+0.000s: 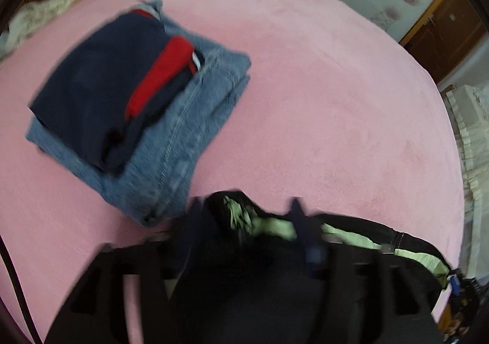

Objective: Fold large clothes
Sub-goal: 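Lay the folded jacket bundle down and open both tools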

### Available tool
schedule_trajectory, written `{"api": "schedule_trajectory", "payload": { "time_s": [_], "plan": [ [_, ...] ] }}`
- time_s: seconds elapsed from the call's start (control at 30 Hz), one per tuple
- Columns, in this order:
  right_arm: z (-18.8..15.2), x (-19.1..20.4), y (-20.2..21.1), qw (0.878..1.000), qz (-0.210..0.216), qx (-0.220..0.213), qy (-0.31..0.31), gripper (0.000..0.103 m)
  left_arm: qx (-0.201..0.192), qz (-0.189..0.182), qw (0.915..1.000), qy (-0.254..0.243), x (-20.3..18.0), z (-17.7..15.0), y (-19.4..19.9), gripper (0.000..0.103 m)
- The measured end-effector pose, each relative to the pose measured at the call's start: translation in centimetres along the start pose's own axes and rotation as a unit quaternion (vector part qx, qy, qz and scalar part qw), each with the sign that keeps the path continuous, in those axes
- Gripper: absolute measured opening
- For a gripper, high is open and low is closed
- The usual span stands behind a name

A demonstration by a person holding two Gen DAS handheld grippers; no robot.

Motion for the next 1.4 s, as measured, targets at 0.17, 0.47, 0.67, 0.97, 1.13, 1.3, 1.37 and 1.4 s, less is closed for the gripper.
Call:
{"api": "schedule_trajectory", "payload": {
  "time_s": [0.17,0.47,0.67,0.97,1.13,1.3,1.37,1.4],
  "plan": [
    [-0.6,0.2,2.6,1.000,-0.014,-0.009,0.025,0.031,-0.012,0.013,0.9991,-0.040,-0.1,-0.6,3.0,0.073],
    [-3.8,-3.8,7.2,0.999,-0.049,0.001,-0.001,0.031,0.038,0.013,0.9981,-0.047,3.3,-5.6,6.6,0.073],
    [-6.5,-6.5,8.5,0.993,-0.105,0.024,0.055,0.032,0.079,0.024,0.9957,-0.042,6.3,-10.7,6.9,0.073],
    [-9.9,-9.5,8.8,0.982,-0.124,0.078,0.119,0.037,0.119,0.012,0.9927,-0.011,10.1,-16.7,6.3,0.073],
    [-11.2,-10.1,8.4,0.974,-0.129,0.100,0.157,0.037,0.140,-0.018,0.9898,0.014,11.3,-18.2,5.6,0.073],
    [-11.4,-10.5,8.0,0.972,-0.126,0.105,0.165,0.037,0.138,-0.049,0.9887,0.029,11.8,-19.0,5.0,0.073],
    [-11.4,-10.8,7.8,0.973,-0.121,0.112,0.164,0.037,0.143,-0.065,0.9869,0.037,11.7,-19.1,4.7,0.072],
    [-11.4,-10.9,7.6,0.973,-0.118,0.116,0.162,0.037,0.143,-0.068,0.9865,0.040,11.7,-19.2,4.6,0.071]
  ]
}}
Point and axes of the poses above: each gripper's, at about its wrist camera, not at the fingertips, and y roughly against the way its jaws point, x to its left, z to its top, the point moved 1 cm from there along -y, roughly the way its jaws point, and after that the axes turned 8 degrees about -x, right-handed, at the moved point
